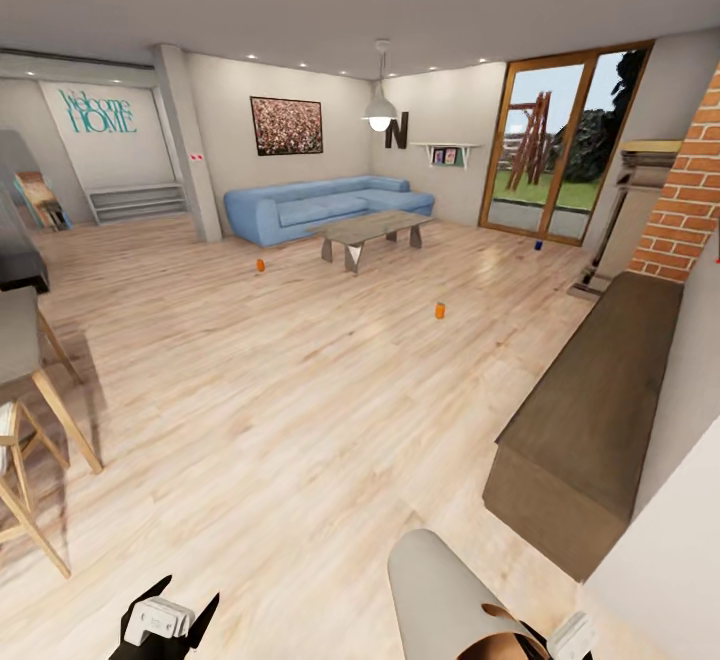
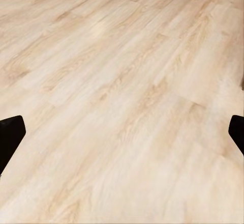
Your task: Put the three can of soda from the living room inside the tash can in the kitchen.
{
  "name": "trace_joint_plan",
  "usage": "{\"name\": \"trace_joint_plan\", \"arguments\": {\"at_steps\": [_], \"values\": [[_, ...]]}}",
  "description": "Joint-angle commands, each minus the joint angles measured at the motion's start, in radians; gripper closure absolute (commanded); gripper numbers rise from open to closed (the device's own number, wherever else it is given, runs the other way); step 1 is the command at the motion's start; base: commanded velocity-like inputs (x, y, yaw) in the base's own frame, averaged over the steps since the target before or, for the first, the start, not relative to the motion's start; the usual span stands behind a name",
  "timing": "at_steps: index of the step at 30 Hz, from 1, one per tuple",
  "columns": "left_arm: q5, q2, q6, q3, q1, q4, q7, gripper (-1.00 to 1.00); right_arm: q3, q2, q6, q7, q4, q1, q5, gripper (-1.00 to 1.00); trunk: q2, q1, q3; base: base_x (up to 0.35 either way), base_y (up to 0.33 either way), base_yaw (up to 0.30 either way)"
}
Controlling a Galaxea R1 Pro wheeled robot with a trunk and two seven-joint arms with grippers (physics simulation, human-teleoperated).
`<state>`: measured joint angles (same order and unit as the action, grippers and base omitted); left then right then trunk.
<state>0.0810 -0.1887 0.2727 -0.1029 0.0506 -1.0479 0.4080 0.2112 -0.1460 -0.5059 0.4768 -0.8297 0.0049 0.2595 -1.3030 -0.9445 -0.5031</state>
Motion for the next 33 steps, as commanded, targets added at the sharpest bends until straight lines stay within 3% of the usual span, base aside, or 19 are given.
{"name": "trace_joint_plan", "arguments": {"at_steps": [1,33], "values": [[0.000,0.000,0.000,0.000,0.000,0.000,0.000,-1.00,0.000,0.000,0.001,0.006,-0.002,0.000,-0.011,1.00,0.000,0.000,0.000,0.325,0.000,0.002],[-0.001,0.000,0.000,-0.001,0.000,0.000,0.001,-1.00,-0.001,0.000,0.001,0.006,0.001,0.000,-0.010,1.00,0.000,0.000,0.000,0.278,0.160,0.000]]}}
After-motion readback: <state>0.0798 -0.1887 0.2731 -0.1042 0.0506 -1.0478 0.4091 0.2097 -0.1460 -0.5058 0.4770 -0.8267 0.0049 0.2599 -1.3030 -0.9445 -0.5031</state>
